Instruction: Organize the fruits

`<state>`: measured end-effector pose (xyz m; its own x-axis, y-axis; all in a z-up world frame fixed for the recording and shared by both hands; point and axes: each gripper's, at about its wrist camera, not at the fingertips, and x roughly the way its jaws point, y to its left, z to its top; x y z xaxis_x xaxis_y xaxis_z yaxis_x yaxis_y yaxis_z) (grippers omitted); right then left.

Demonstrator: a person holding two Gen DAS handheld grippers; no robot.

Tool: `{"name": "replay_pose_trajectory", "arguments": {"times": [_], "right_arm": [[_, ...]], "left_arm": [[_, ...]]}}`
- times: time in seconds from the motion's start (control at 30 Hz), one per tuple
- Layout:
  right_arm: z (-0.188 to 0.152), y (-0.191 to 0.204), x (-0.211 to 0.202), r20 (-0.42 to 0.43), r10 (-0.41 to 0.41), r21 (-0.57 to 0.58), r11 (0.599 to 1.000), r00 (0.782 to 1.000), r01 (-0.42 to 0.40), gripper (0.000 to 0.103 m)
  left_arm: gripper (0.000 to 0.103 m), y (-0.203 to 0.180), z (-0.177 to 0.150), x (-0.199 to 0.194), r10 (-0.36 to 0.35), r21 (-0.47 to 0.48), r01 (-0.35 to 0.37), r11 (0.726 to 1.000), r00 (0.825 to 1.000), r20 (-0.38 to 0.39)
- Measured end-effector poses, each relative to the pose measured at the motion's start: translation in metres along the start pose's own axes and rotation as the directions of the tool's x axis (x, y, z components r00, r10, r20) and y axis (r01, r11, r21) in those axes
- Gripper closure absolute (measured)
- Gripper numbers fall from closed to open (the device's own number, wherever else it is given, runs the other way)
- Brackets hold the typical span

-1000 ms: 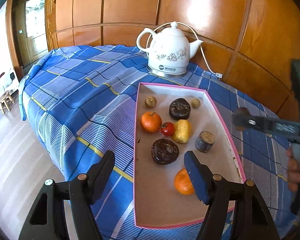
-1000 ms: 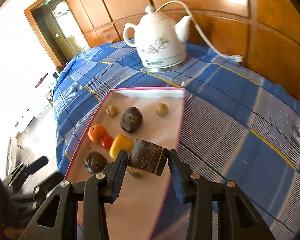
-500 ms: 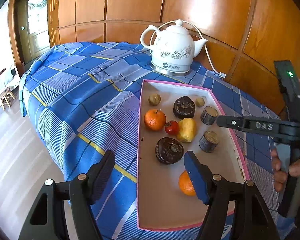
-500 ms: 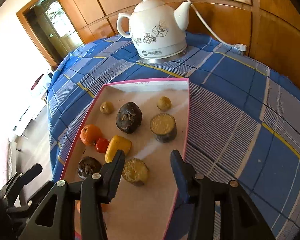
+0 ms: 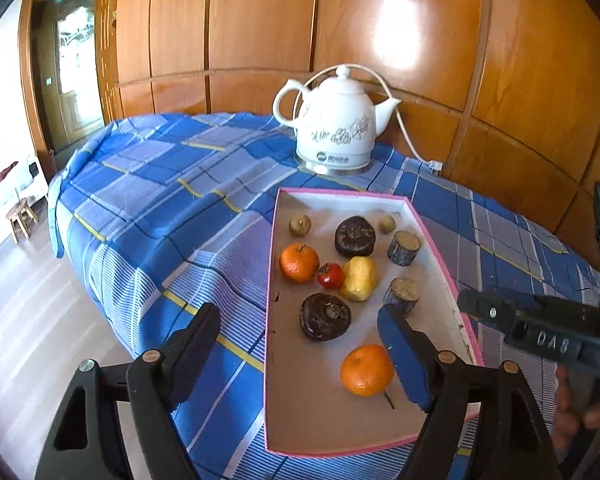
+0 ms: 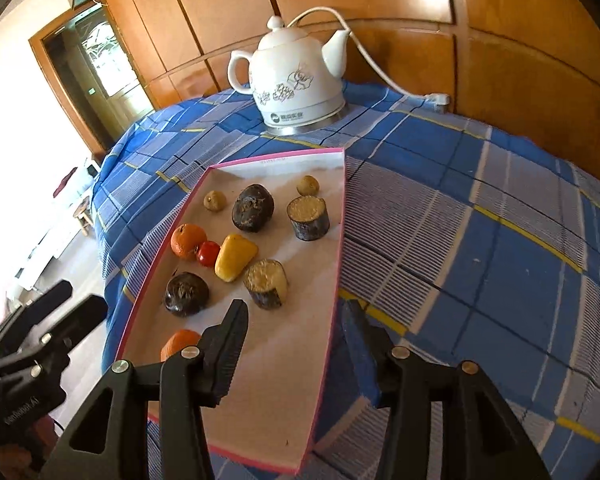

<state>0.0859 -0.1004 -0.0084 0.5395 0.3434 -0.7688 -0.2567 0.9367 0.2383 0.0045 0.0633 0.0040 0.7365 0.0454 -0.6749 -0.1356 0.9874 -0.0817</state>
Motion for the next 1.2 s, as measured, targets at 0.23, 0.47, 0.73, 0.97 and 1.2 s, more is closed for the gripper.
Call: {"name": "replay_pose_trajectory", "arguments": {"times": [0.23, 0.47, 0.73, 0.97, 1.2], "right_arm": [[-0.022, 0.010, -0.025, 0.095, -0.112, 0.012, 0.994, 0.989, 0.112, 0.046], [-0.042, 0.015, -0.038, 0.134, -0.193, 0.009, 0.981, 0.972, 0.194, 0.046], [-0.048, 0.020, -0.045, 0.164, -0.227, -0.004, 0.973, 0.960, 0.231, 0.046], [-0.049, 0.029, -0.049, 0.188, -0.240, -0.033, 0.968, 0.952, 0.251, 0.046], [-0.048, 0.034, -0.052, 0.201, -0.237, -0.041, 0.967, 0.951, 0.250, 0.046]], "left_arm": [[0.006, -0.006, -0.005, -0.019, 0.026, 0.014, -0.027, 1.000, 0.998, 0.062], [0.000, -0.008, -0.013, -0.030, 0.032, 0.005, -0.033, 0.999, 0.995, 0.092], [0.000, -0.012, -0.016, -0.036, 0.028, 0.006, -0.029, 1.000, 0.993, 0.112], [0.000, -0.011, -0.014, -0.037, 0.042, 0.002, -0.042, 0.999, 0.991, 0.124], [0.000, -0.010, -0.015, -0.037, 0.070, 0.004, -0.071, 0.997, 0.989, 0.128]]}}
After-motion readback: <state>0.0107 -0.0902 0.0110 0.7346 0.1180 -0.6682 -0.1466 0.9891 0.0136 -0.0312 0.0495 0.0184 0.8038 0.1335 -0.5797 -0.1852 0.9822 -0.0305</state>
